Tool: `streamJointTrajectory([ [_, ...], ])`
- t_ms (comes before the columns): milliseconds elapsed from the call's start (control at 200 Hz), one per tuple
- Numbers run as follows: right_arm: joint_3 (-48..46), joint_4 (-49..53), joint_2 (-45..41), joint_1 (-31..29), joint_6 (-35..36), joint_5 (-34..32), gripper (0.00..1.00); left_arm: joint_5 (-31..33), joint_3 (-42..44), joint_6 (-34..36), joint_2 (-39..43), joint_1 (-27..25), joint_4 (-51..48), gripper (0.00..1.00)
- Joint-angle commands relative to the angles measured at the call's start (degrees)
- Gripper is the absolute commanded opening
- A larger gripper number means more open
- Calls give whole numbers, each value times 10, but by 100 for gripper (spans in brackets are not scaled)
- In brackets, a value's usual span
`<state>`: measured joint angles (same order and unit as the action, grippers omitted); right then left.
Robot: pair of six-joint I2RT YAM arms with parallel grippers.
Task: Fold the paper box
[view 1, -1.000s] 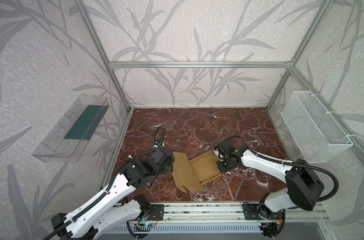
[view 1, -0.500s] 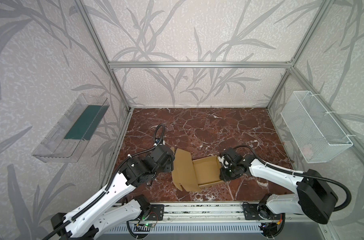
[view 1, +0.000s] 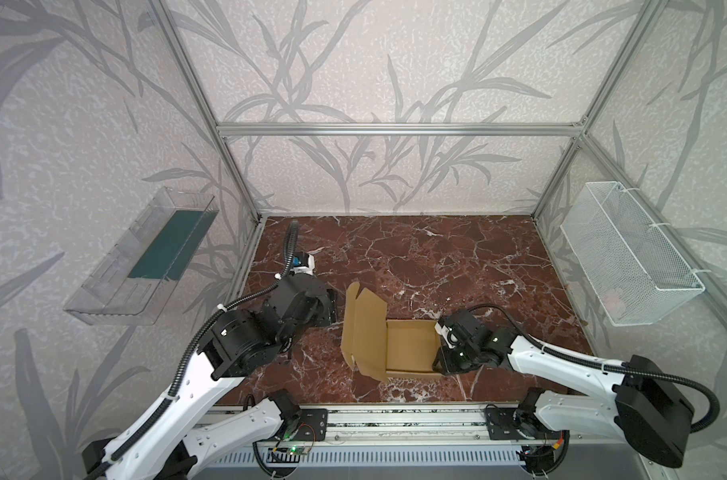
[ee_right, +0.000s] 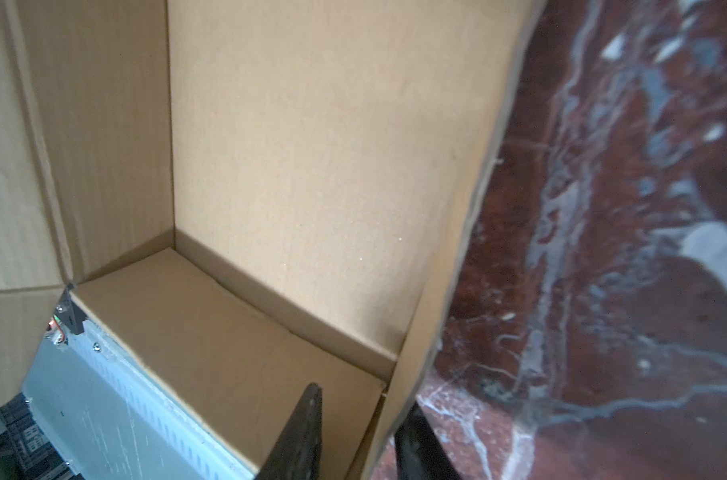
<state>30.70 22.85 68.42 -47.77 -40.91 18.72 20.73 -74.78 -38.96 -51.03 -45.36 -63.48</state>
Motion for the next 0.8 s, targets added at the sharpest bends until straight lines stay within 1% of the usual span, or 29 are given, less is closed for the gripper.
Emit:
streamJointTrajectory([
  [0, -8, -53, -15, -29, -57, 16, 33, 12, -4, -5, 5, -1, -40, 70],
  [105, -15, -84, -25, -59, -92, 7, 36, 0, 13, -26, 14, -1, -47, 70],
  [160, -12, -96, -25, -82, -107, -8, 37, -9, 29, -33, 19, -1, -45, 70],
  [215, -5, -113, -16, -104, -117, -20, 39, -13, 41, -40, 21, -1, -46, 70],
  [240, 1, -115, -8, -127, -119, -23, 39, -14, 46, -44, 22, -1, -48, 70],
  [355, 24, -137, 28, -165, -126, -33, 42, -21, 61, -58, 36, -1, -54, 70],
  [555, 46, -200, 94, -197, -138, -23, 43, -27, 88, -77, 77, -1, -77, 70],
  [695, 57, -238, 119, -203, -141, -21, 44, -55, 120, -98, 104, -1, -82, 70],
  [800, 75, -236, 137, -203, -127, -19, 45, -70, 150, -110, 131, -1, -73, 70],
])
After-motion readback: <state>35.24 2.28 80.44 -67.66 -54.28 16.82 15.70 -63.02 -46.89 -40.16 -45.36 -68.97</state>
